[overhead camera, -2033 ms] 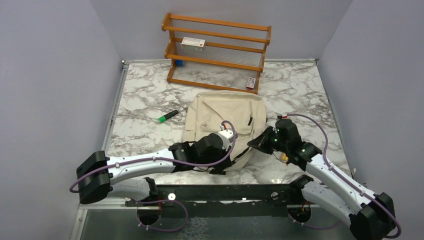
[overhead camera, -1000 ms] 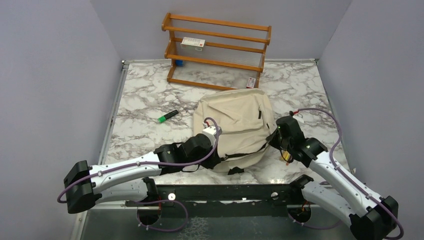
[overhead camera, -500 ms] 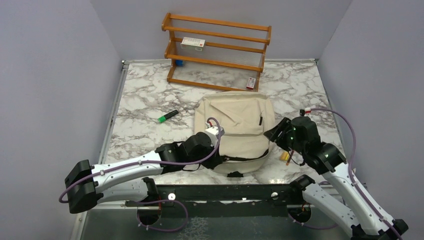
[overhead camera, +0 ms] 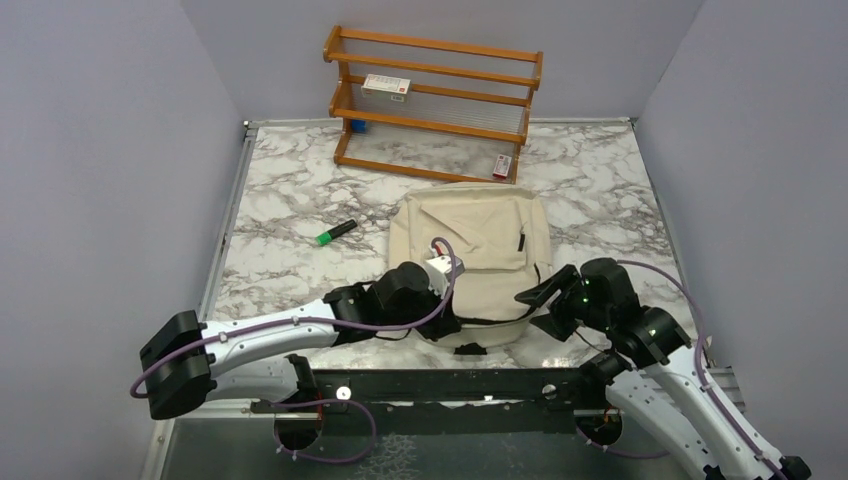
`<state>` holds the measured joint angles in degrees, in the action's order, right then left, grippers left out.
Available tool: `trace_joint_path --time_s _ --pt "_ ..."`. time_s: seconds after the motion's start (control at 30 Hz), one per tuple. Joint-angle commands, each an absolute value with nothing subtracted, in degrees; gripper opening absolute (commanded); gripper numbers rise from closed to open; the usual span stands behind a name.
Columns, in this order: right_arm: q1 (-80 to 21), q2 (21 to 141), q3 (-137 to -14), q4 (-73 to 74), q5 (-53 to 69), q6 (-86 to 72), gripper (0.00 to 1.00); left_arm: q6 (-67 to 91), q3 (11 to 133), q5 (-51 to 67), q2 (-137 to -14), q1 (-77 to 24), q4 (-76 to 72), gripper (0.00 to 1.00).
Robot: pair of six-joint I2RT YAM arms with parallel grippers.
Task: Pack the student bag
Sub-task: Zip the student bag at the center of the board.
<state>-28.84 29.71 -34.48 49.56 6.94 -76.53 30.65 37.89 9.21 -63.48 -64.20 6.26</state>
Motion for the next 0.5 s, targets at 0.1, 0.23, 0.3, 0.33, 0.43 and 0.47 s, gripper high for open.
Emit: trace_joint_path --time_s 0.1,0.23,0.3,0.33,0.43,0.47 --pt "-28.7 28.4 -30.6 51.3 7.8 -84.8 0.67 27.5 41.5 12.5 -68.2 -65.6 0.7 0.00" --pt "-28.7 29.9 -29.1 49.5 7.3 -85.6 0.67 28.6 42.2 11.6 -69.4 -66.5 -0.9 0.00" --pt "-28.7 31.1 -28.1 47.6 7.2 -85.7 0.67 28.9 42.3 11.7 -69.8 -66.8 -1.8 0.00" --pt "-28.7 31.7 -27.4 46.0 7.4 -85.9 0.66 29.1 42.4 11.7 -70.0 -66.9 -1.8 0.00" --pt "-28.7 33.3 -25.2 42.0 7.3 -86.8 0.62 29.3 42.4 11.5 -70.0 -67.0 -1.8 0.00" --pt "-28.7 33.9 -24.7 41.2 6.7 -87.0 0.59 29.3 42.3 11.4 -70.0 -67.0 -1.7 0.00"
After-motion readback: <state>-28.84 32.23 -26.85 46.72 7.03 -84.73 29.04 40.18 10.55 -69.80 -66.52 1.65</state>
